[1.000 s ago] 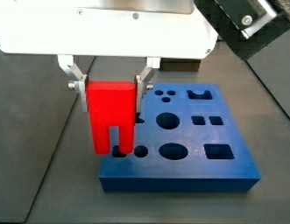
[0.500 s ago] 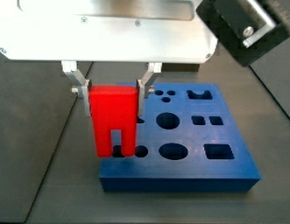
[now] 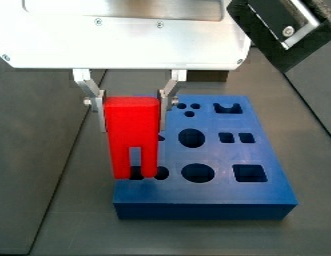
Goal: Pick up the square-circle object. Move up. Rotate the square-circle object. Place the square-circle object on the fixture. Regrasp the square-circle object. Move to above the board. Insert the square-circle object.
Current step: Insert the square-circle object.
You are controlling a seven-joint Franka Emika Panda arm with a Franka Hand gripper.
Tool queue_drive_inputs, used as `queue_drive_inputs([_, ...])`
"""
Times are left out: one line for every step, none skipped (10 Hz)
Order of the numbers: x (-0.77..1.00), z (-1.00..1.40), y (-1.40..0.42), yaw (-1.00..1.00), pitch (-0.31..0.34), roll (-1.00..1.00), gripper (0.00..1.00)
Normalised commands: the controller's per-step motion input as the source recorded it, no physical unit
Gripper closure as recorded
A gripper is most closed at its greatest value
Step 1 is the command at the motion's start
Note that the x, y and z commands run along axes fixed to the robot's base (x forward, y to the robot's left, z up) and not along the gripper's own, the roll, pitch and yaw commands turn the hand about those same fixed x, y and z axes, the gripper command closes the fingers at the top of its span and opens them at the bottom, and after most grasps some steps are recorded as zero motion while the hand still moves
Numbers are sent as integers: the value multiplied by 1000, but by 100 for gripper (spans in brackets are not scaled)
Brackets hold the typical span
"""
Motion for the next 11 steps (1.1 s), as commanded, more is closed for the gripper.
queue_drive_inputs([0,0,0,0,-44,200,100])
queue_drive_inputs([-149,-9,-157,0,-190,277,100])
queue_drive_inputs([-54,0,-80,0,0,47,100])
queue_drive_inputs([103,-140,-6,0,0,129,100])
queue_drive_inputs([254,-134,-66,0,-159,227,100])
queue_drive_inputs([0,0,-43,0,-13,71,100])
queue_drive_inputs([0,0,0,0,-20,7,100])
queue_drive_inputs([191,-183,0,0,-47,100,100])
queue_drive_inputs([0,-369,0,0,-84,201,100])
queue_drive_inputs([83,-306,0,0,-94,187,100])
queue_drive_inputs([171,-277,0,0,-70,120,100])
